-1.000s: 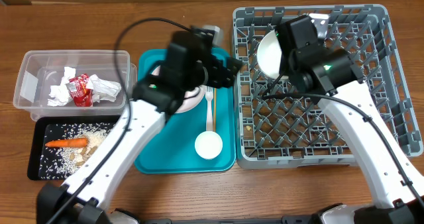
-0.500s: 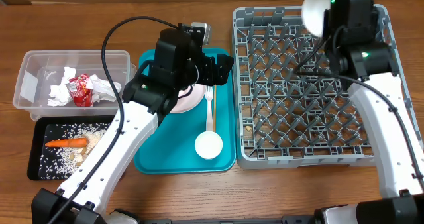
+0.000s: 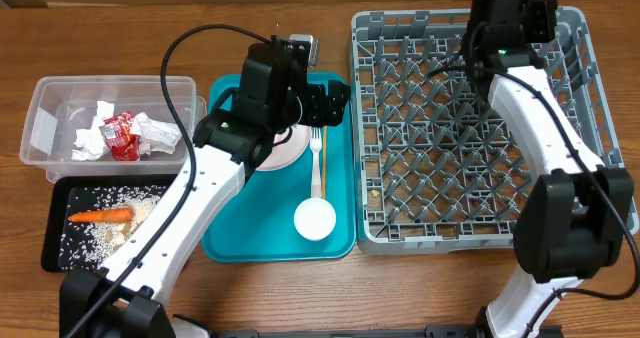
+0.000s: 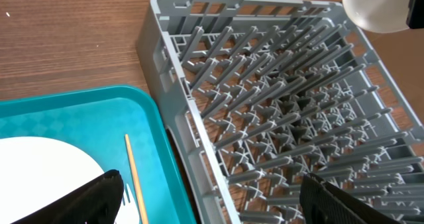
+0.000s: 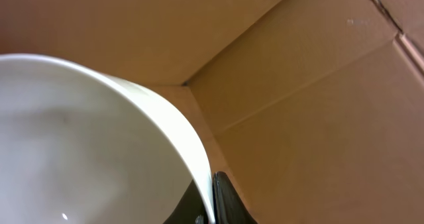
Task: Sort waste into correct bins and load items into the dishwasher
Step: 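Open the left gripper and lift the bowl over the rack with right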
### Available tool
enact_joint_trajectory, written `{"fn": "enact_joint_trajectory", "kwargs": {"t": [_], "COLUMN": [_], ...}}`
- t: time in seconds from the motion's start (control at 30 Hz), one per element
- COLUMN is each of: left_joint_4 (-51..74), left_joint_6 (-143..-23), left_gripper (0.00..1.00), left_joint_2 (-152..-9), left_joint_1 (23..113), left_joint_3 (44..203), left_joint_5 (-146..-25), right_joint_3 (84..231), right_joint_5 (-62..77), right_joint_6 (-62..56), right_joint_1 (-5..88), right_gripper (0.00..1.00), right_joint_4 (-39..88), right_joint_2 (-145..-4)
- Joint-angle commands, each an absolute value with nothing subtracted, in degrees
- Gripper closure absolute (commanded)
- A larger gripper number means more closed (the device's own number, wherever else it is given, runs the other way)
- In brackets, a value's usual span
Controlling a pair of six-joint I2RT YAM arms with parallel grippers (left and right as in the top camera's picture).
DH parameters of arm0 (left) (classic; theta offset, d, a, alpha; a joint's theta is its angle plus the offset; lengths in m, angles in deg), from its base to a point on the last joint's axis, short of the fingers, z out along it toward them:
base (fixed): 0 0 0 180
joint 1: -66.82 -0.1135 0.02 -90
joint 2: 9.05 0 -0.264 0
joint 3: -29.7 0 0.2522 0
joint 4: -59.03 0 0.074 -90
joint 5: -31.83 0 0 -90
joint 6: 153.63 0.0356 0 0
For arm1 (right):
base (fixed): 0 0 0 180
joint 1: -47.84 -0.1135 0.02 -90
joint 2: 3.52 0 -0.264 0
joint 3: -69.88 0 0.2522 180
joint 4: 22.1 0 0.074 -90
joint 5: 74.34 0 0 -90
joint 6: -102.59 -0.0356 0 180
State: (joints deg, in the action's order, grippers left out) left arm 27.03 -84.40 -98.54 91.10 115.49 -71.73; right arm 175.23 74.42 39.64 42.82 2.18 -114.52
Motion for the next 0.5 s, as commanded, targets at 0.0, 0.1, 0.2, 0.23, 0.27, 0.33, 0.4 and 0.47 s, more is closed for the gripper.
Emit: {"fn": "enact_joint_trajectory", "kwargs": {"t": [0.0,0.1,0.2,0.23,0.27,0.33,0.4,0.47], "left_joint_4": [28.27,28.82,28.84,28.84,28.82,28.80,28.80,28.80], "left_joint_6": [-83.36,-83.33,-83.31,-83.31,-83.31,-83.31,-83.31,-83.31], "left_gripper": [0.13,0.13,0.13,0.13,0.13,0.13,0.13,0.13], "left_joint_2": [-101.16,-102.02,-102.08,-102.08,-102.08,-102.08,-102.06,-102.06], "left_joint_1": [91.27,91.25,91.21,91.21,91.21,91.21,91.21,91.21], "left_joint_3": [115.93,115.93,115.93,115.93,115.93,115.93,115.93,115.93], "left_joint_5": [-70.61,-70.59,-70.07,-70.00,-70.00,-70.00,-70.02,-70.00], "right_joint_3": [176.26,176.17,175.30,174.68,174.18,173.20,172.59,172.41], "right_joint_5": [79.97,80.39,81.39,81.66,81.72,82.09,82.07,82.01], "right_joint_6": [53.06,52.23,51.79,51.79,51.79,51.77,50.35,46.64], "right_joint_1": [42.69,42.78,42.60,42.54,42.54,42.56,42.54,42.56], "right_gripper": [0.96,0.96,0.96,0.96,0.96,0.96,0.96,0.96], "right_joint_4": [-0.18,-0.27,-0.09,-0.11,-0.07,0.30,1.88,4.59], "right_joint_2": [-117.82,-119.86,-121.32,-121.58,-121.76,-121.96,-121.96,-121.96]}}
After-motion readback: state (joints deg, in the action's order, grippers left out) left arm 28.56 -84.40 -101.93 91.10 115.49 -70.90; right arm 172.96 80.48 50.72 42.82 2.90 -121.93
